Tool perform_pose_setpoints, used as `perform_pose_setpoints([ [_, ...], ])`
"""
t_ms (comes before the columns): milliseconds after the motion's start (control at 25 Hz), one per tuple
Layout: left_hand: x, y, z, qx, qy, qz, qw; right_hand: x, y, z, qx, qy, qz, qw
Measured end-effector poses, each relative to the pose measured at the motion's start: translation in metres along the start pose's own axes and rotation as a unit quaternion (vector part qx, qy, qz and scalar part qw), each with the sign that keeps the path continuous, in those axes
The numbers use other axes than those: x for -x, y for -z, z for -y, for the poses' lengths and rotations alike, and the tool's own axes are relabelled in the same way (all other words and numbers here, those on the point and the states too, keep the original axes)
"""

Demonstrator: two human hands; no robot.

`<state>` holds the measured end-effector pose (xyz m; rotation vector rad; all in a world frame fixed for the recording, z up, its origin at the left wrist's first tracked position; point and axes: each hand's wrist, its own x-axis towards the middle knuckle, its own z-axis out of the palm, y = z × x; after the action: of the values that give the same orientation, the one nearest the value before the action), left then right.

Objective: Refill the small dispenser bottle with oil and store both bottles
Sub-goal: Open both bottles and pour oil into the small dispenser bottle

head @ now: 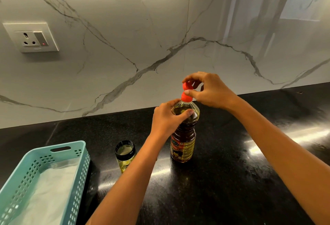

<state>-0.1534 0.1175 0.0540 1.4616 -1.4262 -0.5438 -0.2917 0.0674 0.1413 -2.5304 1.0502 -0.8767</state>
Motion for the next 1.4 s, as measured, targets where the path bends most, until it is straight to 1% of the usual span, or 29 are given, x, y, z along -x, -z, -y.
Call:
perform_pose_setpoints([
  [80,0.001,0.000,-0.001,0.004,0.003,0.000,1.000,0.009,-0.004,-0.009,-0.064,-0.036,-0.082,0.994],
  [120,0.002,0.000,-0.002,0.006,0.003,0.000,1.000,0.017,-0.011,-0.020,-0.101,-0.070,-0.119,0.985],
  [200,0.002,0.000,-0.003,-0.004,0.004,0.000,1.000,0.035,-0.032,-0.046,-0.178,-0.169,-0.173,0.954],
  [240,0.001,0.000,-0.004,-0.009,0.005,0.001,1.000,0.045,-0.045,-0.061,-0.195,-0.218,-0.185,0.938],
  [280,0.002,0.000,-0.004,-0.009,0.006,0.002,1.000,0.058,-0.058,-0.074,-0.192,-0.264,-0.181,0.928],
  [360,0.002,-0.001,-0.004,-0.005,0.010,0.003,1.000,0.085,-0.085,-0.099,-0.179,-0.337,-0.149,0.912],
  [440,0.003,-0.001,-0.004,-0.001,0.013,0.000,1.000,0.109,-0.110,-0.123,-0.182,-0.386,-0.130,0.895],
  [520,0.004,-0.001,-0.004,0.002,0.015,-0.003,1.000,0.126,-0.128,-0.139,-0.162,-0.414,-0.117,0.888],
  [640,0.003,-0.002,-0.004,0.005,0.019,-0.006,1.000,0.135,-0.139,-0.149,-0.083,-0.415,-0.105,0.900],
  [720,0.002,-0.003,-0.003,0.007,0.022,-0.008,1.000,0.138,-0.141,-0.151,-0.054,-0.402,-0.085,0.910],
  [920,0.001,-0.002,0.001,0.013,0.020,-0.005,1.000,0.147,-0.148,-0.156,-0.025,-0.385,-0.030,0.922],
  [1000,0.001,-0.003,0.002,0.011,0.017,-0.008,1.000,0.146,-0.145,-0.153,-0.029,-0.386,-0.023,0.922],
  [1120,0.002,-0.003,0.002,0.016,0.015,-0.009,1.000,0.137,-0.133,-0.138,-0.079,-0.372,-0.037,0.924],
  [1200,0.003,-0.002,-0.001,0.010,0.015,-0.004,1.000,0.125,-0.122,-0.118,-0.114,-0.316,-0.037,0.941],
  [1280,0.007,-0.001,-0.002,-0.028,0.001,0.002,1.000,0.111,-0.111,-0.095,-0.171,-0.264,-0.007,0.949],
  [1360,0.018,0.003,0.002,-0.083,-0.008,-0.001,0.997,0.100,-0.104,-0.069,-0.239,-0.240,0.032,0.940],
  [1400,0.026,0.007,0.008,-0.105,0.000,-0.015,0.994,0.096,-0.103,-0.058,-0.268,-0.229,0.038,0.935],
])
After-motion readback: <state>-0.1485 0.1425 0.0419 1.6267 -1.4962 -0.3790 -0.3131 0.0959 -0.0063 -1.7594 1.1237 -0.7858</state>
